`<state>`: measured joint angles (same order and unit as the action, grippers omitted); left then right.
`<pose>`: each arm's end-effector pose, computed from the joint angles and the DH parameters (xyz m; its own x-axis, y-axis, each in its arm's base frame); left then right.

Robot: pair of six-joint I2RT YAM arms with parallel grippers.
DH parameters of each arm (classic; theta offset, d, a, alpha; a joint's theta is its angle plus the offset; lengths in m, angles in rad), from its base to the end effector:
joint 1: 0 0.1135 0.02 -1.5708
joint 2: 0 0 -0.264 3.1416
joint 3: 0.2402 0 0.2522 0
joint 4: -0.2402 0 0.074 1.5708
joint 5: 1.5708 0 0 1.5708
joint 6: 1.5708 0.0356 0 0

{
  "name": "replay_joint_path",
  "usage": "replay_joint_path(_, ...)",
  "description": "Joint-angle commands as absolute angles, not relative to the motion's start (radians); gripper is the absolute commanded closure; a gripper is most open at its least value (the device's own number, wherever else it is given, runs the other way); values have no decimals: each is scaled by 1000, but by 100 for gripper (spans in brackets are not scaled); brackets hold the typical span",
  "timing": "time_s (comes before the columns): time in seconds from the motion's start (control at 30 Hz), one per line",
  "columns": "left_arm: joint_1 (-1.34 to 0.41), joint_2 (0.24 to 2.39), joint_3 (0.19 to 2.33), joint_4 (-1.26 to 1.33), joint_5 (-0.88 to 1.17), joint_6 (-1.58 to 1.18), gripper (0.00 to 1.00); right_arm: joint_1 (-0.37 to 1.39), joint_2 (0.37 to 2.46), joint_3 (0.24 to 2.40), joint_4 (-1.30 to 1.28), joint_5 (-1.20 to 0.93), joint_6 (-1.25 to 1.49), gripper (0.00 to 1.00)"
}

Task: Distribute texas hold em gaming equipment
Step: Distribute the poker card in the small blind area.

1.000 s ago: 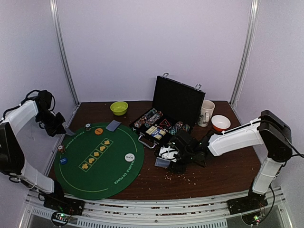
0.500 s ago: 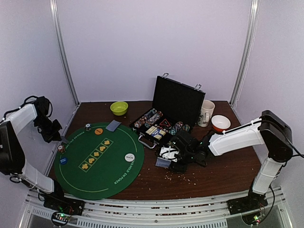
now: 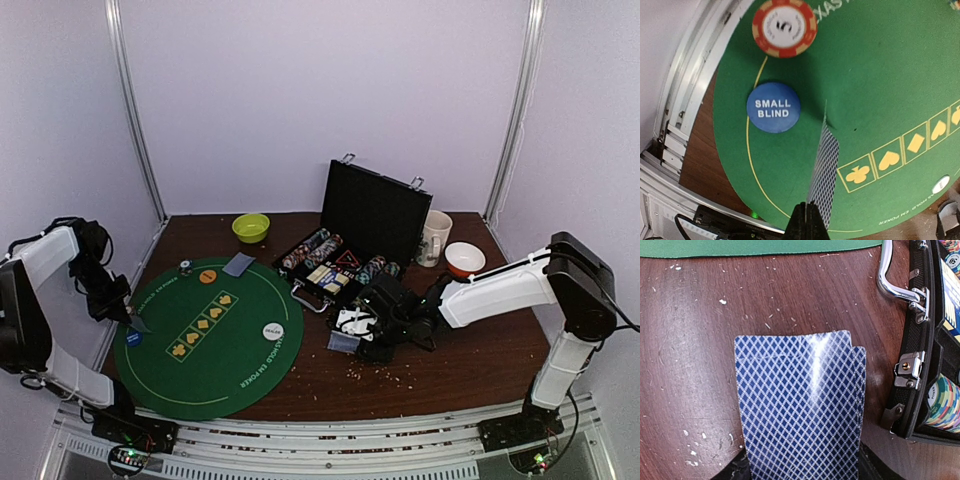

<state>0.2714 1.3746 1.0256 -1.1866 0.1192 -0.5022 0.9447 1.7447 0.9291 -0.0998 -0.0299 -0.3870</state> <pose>0.2161 0.0557 0.2358 -0.7177 -0.6958 0.0264 -0.6932 0.7105 -0.1211 0.2008 0.2794 0.1494 -0.1205 -0.8104 -0.5733 -0.9353 0.2863 -0.2081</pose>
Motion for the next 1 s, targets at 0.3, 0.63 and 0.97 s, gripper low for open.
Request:
replay_joint_path(0.3, 288, 1374, 963, -1276, -43, -420, 100, 940, 1728, 914, -150, -26, -390, 40)
replay_joint_path(0.63, 328, 1397, 966, -1244, -111, -403, 100, 936, 1731, 913, -149, -23, -393, 40)
replay_joint_path(0.97, 330, 1401, 972, -1214, -117, -411, 71, 933, 1730, 913, -150, -26, -393, 40)
